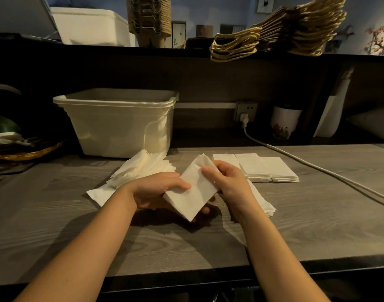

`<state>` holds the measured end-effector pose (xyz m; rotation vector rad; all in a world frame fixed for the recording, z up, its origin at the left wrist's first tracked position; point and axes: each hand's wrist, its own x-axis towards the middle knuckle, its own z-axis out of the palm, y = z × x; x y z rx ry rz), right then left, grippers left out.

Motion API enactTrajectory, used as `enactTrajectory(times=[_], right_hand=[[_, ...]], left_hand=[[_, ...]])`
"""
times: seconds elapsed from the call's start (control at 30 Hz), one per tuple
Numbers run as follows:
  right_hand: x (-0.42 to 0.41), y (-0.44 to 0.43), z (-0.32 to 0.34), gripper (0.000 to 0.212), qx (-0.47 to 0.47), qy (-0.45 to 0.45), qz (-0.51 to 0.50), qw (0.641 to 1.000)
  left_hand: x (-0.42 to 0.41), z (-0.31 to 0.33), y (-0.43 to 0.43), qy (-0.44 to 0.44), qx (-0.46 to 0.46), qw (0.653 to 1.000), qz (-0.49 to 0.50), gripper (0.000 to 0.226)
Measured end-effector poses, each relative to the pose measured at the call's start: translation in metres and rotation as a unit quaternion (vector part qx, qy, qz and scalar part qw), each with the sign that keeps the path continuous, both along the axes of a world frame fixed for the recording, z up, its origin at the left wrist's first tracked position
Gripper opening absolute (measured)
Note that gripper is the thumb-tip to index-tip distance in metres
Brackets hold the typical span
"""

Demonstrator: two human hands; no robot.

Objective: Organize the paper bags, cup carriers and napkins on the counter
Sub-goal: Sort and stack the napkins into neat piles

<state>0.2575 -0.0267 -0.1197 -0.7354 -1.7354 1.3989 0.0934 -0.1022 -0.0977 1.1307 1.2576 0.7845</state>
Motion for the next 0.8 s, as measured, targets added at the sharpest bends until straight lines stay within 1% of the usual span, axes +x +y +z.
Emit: enactTrajectory(times=[0.03,0.07,0.17,0.23,0.3,0.4,0.53,0.63,0.67,0.8], right_hand=[[0.000,0.002,0.000,0.007,-0.007,0.011,-0.020,1.000],[0.000,0.003,0.000,0.007,-0.017,0.023,-0.037,0.999],[0.002,0.007,-0.001,0.013,-0.054,0.058,-0.070,0.994],[0.002,0.008,-0.003,0.015,-0.053,0.063,-0.072,0.994],[0.001,0.009,-0.004,0.018,-0.024,0.037,-0.066,0.997],[-0.001,0.010,-0.006,0.022,0.029,-0.027,-0.062,0.997],[-0.002,0.011,-0.008,0.019,0.053,-0.084,-0.066,0.993],[-0.002,0.011,-0.010,0.023,0.082,-0.181,-0.064,0.978],[-0.002,0.011,-0.010,0.026,0.086,-0.197,-0.063,0.974],[-0.002,0.011,-0.010,0.036,0.078,-0.193,-0.048,0.977]], left_hand=[[0.001,-0.001,0.003,0.042,0.025,0.998,0.036,0.021],[0.001,-0.003,0.006,0.073,0.054,0.994,0.064,0.017],[0.003,-0.010,0.014,0.122,0.126,0.978,0.115,0.015],[0.002,-0.011,0.014,0.166,0.171,0.962,0.133,0.017],[0.002,-0.010,0.014,0.208,0.211,0.944,0.144,0.018],[0.000,-0.006,0.012,0.271,0.266,0.910,0.166,0.021],[-0.012,-0.007,0.011,0.354,0.277,0.880,0.156,0.023],[-0.017,-0.011,0.012,0.398,0.266,0.869,0.121,0.026],[-0.017,-0.013,0.013,0.409,0.261,0.867,0.111,0.026],[-0.017,-0.018,0.015,0.436,0.234,0.864,0.095,0.033]])
